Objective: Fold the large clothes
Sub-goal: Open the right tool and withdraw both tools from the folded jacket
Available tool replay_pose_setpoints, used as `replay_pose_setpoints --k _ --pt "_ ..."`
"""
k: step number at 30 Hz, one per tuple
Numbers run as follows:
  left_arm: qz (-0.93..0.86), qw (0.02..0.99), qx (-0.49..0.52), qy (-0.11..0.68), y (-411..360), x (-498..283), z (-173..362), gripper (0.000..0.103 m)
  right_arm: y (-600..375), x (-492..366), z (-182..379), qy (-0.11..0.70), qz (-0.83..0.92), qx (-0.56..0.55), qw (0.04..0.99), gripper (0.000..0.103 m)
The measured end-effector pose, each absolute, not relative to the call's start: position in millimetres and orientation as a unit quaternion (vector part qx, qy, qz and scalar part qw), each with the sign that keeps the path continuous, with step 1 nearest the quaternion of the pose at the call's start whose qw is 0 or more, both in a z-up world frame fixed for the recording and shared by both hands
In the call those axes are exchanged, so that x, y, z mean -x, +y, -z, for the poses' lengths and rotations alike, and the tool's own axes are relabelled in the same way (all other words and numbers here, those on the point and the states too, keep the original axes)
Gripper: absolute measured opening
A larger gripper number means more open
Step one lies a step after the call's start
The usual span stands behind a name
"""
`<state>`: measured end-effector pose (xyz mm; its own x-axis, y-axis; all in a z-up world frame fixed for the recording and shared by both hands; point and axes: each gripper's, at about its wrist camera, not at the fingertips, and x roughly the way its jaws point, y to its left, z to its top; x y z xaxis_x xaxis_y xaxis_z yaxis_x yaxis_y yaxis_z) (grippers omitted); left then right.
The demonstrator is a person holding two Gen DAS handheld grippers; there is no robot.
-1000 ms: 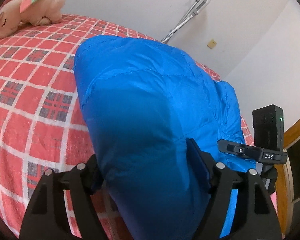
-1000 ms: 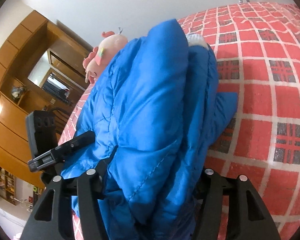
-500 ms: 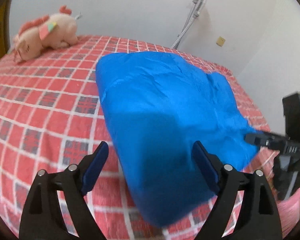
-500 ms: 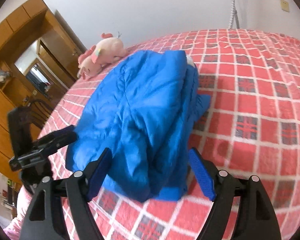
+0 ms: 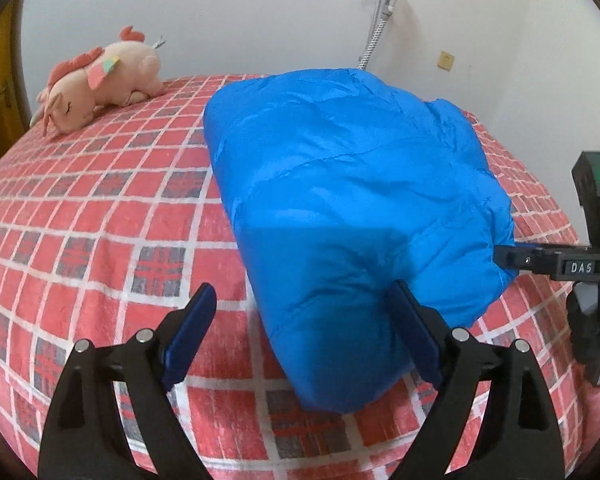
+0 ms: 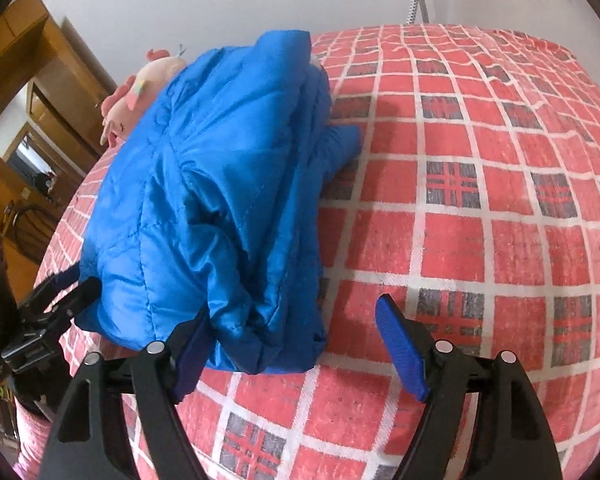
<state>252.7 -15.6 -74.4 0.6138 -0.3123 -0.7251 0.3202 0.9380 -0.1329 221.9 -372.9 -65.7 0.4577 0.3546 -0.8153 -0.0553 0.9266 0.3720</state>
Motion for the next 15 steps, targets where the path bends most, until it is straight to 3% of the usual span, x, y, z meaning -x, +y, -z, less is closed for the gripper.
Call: replay_pose_setpoints --k 6,15 --pt "0.152 0.907 -0.013 0.392 -15 -231 58 0.09 -365 -196 39 0.477 -0.107 -0.13 0.863 0.079" --pt "0.116 0.913 -0.032 0.39 -17 -195 54 0.093 -342 -151 26 0.459 -0.087 -0.086 0.88 0.095"
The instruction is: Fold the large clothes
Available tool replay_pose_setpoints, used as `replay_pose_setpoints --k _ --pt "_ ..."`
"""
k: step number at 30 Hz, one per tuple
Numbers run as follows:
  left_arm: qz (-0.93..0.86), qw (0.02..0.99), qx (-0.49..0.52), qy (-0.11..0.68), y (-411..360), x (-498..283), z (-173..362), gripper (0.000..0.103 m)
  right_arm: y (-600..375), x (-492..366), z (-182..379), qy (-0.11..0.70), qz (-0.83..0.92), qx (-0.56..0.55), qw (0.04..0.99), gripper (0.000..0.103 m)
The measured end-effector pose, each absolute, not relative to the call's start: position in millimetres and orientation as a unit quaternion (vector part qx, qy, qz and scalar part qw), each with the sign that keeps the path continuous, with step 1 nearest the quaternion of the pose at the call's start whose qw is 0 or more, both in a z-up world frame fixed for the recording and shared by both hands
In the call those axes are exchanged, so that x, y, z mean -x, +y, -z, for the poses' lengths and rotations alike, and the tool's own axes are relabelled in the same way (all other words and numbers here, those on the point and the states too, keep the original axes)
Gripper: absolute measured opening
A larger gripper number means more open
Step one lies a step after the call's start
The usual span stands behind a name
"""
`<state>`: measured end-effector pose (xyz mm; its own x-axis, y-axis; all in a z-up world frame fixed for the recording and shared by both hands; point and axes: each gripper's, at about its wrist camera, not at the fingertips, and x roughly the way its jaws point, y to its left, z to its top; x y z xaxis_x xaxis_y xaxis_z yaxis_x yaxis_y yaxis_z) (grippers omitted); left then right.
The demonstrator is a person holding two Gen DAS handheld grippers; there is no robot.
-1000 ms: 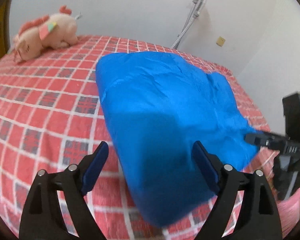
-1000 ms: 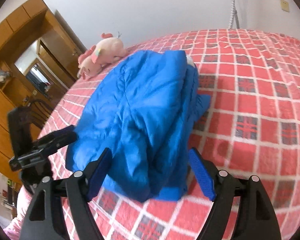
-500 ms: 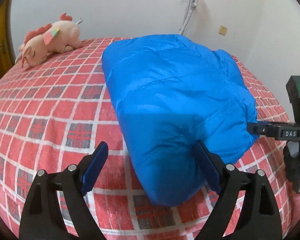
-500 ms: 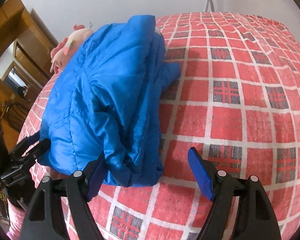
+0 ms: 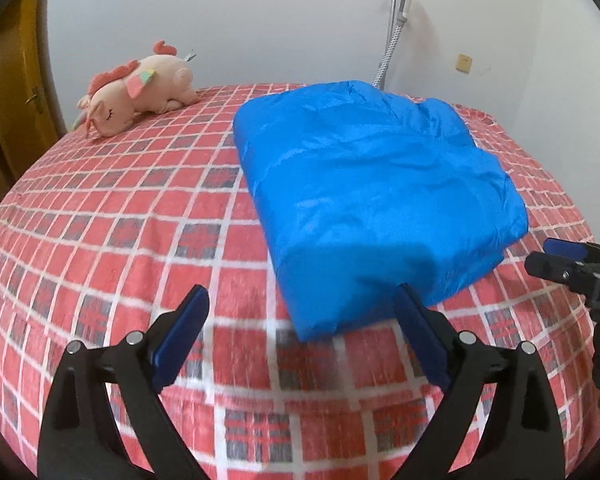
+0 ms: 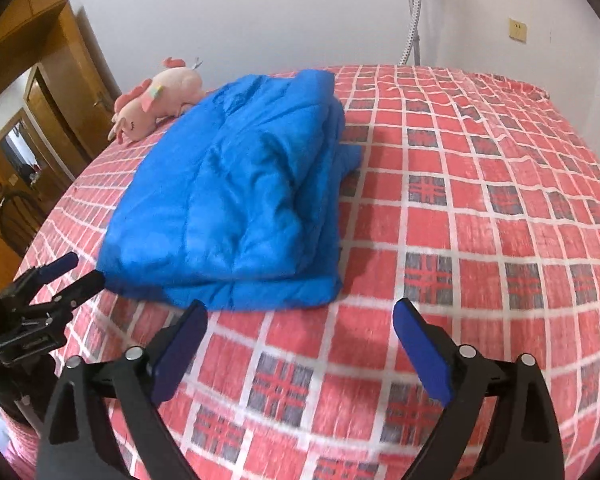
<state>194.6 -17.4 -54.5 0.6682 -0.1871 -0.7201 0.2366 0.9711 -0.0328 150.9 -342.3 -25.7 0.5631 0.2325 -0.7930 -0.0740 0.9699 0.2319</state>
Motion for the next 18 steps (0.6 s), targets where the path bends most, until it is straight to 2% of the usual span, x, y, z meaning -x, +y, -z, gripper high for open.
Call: replay_pose_setpoints --k 3,18 --pt "0.109 0.914 -0.021 0.39 -13 -184 54 0.095 -337 -140 25 0.455 -0.077 -0.074 0.884 0.099" --pt "0.077 0.927 -0.024 0.367 -2 -125 48 0.096 -334 -91 29 0.447 -0.05 -0.094 0.888 0.099"
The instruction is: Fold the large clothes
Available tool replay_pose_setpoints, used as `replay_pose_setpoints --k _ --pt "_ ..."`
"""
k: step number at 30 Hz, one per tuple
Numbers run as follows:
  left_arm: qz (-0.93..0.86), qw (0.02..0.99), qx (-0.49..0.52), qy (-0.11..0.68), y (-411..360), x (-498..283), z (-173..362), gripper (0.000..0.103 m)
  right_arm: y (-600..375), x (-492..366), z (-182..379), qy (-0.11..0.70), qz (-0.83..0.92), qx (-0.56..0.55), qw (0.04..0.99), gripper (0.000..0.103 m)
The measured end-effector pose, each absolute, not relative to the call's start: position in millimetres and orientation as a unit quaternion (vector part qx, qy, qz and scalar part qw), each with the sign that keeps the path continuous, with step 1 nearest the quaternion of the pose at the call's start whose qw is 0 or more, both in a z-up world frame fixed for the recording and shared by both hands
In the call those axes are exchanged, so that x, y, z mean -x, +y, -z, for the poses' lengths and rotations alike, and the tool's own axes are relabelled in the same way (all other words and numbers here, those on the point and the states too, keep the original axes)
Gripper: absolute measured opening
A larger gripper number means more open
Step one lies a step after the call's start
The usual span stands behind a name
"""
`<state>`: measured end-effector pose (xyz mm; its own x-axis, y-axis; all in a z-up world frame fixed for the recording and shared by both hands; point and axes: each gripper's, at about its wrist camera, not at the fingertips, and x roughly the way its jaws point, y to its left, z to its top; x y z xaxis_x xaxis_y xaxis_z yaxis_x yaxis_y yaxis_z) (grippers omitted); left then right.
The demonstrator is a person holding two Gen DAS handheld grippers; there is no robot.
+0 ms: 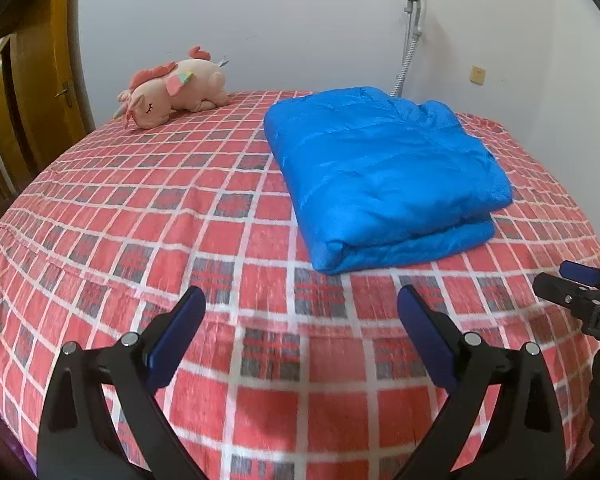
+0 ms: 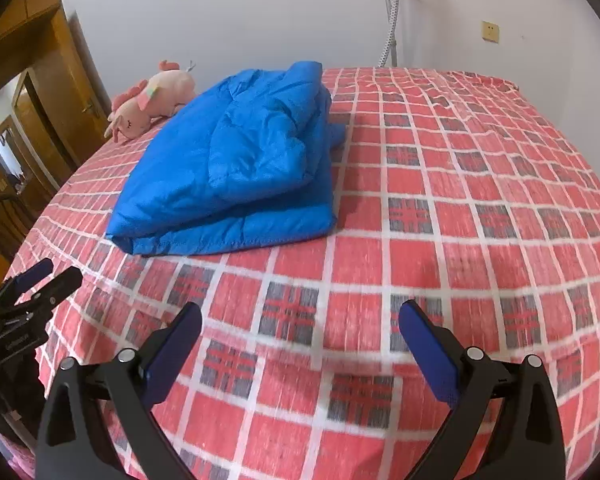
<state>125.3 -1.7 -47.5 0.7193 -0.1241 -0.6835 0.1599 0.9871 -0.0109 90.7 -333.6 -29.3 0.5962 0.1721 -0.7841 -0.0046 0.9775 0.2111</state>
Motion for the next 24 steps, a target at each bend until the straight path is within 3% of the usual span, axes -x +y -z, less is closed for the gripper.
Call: replay_pose_setpoints --k 24 --pt "0.086 0.939 -0.027 0.332 2 -66 13 0.096 -321 -37 -14 0.408 -0.062 -0.066 0.908 0.099"
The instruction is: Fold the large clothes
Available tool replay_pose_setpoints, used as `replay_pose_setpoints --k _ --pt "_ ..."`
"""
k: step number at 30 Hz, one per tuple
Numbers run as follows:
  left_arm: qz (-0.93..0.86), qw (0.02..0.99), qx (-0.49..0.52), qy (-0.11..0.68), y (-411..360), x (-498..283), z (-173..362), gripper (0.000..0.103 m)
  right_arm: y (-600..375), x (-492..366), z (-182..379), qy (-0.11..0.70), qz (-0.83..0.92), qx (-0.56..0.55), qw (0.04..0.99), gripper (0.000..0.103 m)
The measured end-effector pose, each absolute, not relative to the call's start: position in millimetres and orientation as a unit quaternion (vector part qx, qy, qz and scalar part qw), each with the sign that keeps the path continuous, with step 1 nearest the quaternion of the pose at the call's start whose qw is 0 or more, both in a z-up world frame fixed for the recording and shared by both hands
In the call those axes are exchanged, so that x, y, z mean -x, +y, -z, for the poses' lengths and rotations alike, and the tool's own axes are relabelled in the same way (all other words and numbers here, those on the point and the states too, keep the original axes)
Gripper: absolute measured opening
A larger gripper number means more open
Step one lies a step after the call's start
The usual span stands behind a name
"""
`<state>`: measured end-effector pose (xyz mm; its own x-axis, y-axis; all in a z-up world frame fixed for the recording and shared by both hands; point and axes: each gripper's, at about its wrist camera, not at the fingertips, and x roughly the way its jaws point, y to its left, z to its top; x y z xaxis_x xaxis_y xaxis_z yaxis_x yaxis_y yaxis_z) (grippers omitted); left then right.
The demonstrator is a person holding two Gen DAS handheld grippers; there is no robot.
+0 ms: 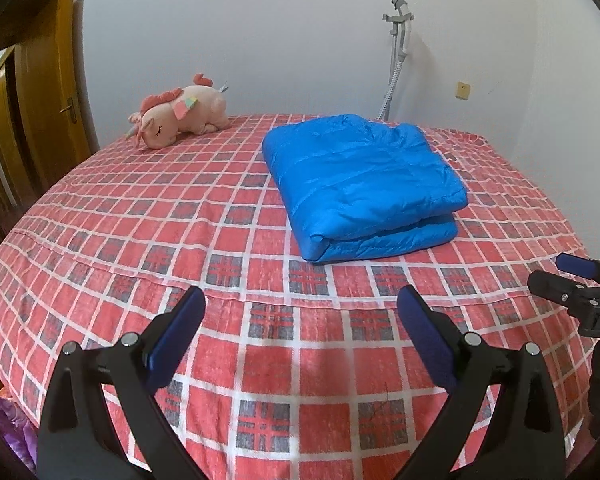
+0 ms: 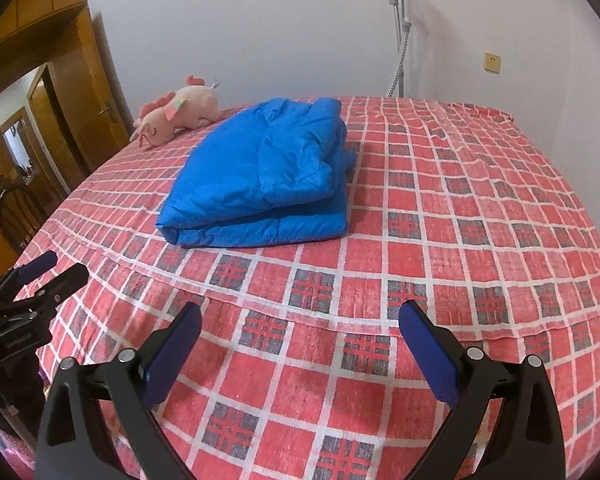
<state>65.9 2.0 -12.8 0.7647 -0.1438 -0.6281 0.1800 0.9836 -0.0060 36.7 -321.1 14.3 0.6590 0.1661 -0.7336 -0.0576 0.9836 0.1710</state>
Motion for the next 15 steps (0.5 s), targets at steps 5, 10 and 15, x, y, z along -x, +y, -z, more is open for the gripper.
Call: replay_pose_setpoints --k 5,10,15 --pt "0.086 0.941 -0.03 0.327 0.2 -62.7 9.6 0.096 -319.3 -32.9 -17.1 0.405 -0.066 -0.064 0.91 0.099" --pt "0.086 0.94 -0.031 0.328 -0.1 -62.0 9.6 0.096 -318.7 -30.8 -18.0 0.402 -0.072 -0.065 0.91 0.099" --pt "0.085 0.941 -0.031 0.327 -0.3 -61.2 9.0 0.096 -318.2 -30.9 -17.4 0.403 -0.073 -0.064 0.91 0.099"
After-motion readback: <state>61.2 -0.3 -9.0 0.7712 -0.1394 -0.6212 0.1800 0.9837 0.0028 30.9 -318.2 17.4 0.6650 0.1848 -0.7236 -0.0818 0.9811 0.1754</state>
